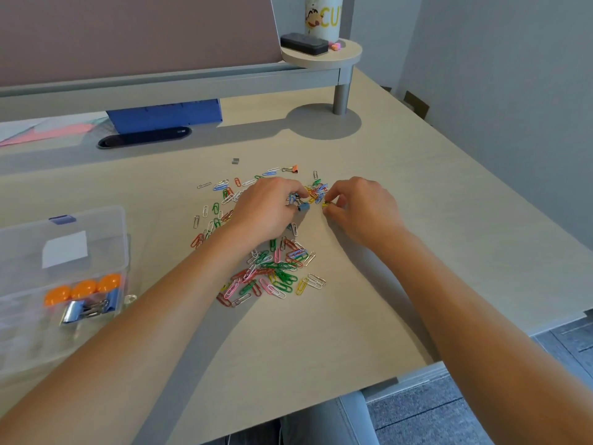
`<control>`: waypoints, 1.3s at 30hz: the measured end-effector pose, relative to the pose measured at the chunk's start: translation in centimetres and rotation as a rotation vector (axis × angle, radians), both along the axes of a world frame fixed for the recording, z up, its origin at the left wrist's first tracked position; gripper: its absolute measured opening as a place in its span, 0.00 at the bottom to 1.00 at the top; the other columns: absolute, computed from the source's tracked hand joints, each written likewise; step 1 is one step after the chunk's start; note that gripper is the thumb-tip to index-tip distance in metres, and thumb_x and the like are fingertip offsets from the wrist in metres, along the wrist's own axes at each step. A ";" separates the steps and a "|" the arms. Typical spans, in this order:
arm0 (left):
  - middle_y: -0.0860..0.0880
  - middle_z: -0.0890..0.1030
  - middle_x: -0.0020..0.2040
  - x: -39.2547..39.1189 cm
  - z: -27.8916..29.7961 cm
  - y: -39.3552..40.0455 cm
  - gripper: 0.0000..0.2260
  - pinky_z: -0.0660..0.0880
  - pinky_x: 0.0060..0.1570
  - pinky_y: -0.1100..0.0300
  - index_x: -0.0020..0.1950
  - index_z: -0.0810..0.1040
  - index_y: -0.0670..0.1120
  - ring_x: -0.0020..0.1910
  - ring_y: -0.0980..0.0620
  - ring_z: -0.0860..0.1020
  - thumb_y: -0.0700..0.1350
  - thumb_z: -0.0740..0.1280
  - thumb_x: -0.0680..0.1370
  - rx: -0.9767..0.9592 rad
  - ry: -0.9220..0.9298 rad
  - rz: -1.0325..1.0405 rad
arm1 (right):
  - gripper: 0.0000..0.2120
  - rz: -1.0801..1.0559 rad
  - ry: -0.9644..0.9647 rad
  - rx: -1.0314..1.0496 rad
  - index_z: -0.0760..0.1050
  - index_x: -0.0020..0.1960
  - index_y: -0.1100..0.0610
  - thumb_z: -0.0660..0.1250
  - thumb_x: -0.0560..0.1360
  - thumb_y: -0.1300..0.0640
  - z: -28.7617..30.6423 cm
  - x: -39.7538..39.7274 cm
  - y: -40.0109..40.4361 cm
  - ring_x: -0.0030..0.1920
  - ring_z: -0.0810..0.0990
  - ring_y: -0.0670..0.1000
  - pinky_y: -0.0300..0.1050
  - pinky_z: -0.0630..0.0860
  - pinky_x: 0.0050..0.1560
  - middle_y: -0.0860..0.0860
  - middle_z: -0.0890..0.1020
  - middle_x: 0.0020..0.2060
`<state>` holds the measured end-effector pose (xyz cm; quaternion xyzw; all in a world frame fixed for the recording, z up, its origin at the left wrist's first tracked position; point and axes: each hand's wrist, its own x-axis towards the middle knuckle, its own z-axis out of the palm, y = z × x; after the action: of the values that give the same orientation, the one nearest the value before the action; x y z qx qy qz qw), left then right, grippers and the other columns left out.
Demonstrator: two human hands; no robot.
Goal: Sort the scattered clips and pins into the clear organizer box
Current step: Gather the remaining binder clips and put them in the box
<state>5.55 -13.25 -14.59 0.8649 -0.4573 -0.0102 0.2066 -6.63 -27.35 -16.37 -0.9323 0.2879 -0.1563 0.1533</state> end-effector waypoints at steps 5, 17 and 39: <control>0.46 0.82 0.56 0.7 0.3 -0.4 0.16 0.66 0.40 0.57 0.63 0.81 0.58 0.50 0.44 0.77 0.44 0.68 0.78 0.037 0.013 -0.074 | 0.06 0.042 -0.028 -0.050 0.79 0.52 0.47 0.67 0.76 0.49 -0.3 0.3 0.0 0.49 0.78 0.53 0.45 0.66 0.41 0.47 0.78 0.48; 0.55 0.81 0.51 1.7 0.4 -0.5 0.05 0.71 0.41 0.61 0.50 0.80 0.50 0.45 0.60 0.78 0.50 0.70 0.77 -0.286 0.420 0.000 | 0.12 -0.127 -0.028 -0.053 0.79 0.44 0.49 0.69 0.72 0.41 -0.4 0.5 0.8 0.47 0.78 0.54 0.45 0.68 0.41 0.48 0.79 0.46; 0.50 0.68 0.32 3.9 1.3 -0.9 0.12 0.55 0.23 0.65 0.52 0.83 0.41 0.23 0.55 0.62 0.38 0.59 0.81 -0.503 1.038 0.271 | 0.09 -0.196 -0.489 1.189 0.79 0.43 0.59 0.69 0.76 0.54 3.8 8.5 -2.8 0.27 0.64 0.47 0.38 0.60 0.24 0.51 0.71 0.33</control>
<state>9.47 -14.12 -13.31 0.7218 -0.1703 -0.2969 0.6016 1.91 -30.16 -12.57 -0.5953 0.3657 -0.1913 0.6894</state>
